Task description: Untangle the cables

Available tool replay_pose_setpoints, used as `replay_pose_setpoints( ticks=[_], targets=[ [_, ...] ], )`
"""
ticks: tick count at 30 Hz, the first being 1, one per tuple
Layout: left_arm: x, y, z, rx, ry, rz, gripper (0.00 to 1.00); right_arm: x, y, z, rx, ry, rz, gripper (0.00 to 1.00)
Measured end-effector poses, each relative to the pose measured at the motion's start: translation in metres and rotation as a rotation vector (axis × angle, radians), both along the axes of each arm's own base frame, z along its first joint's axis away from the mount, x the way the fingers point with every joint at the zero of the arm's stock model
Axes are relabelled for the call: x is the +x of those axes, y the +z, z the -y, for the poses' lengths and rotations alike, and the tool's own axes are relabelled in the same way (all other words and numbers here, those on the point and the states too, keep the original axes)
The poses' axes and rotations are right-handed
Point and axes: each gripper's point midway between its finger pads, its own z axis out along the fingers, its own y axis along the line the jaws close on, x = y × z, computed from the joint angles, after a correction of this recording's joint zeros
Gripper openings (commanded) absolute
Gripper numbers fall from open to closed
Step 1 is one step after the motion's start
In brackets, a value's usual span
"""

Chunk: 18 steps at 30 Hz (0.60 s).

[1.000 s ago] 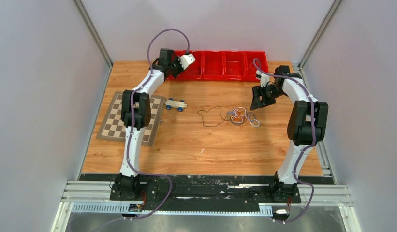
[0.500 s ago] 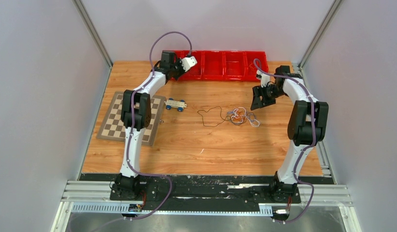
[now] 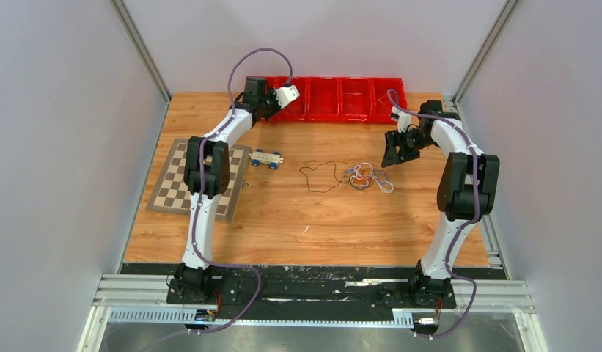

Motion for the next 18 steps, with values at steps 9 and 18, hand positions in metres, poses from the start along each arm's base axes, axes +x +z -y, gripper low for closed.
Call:
replay_pose_setpoints(
  ticks=[9,18],
  targets=[
    [0.000,0.007,0.014,-0.030,-0.021,0.019,0.00,0.001,0.001,-0.001,0.009,0.000,0.004,0.61],
    [0.011,0.050,0.070,-0.110,-0.116,0.137,0.01,-0.004,-0.007,0.001,0.011,-0.008,-0.012,0.61]
  ],
)
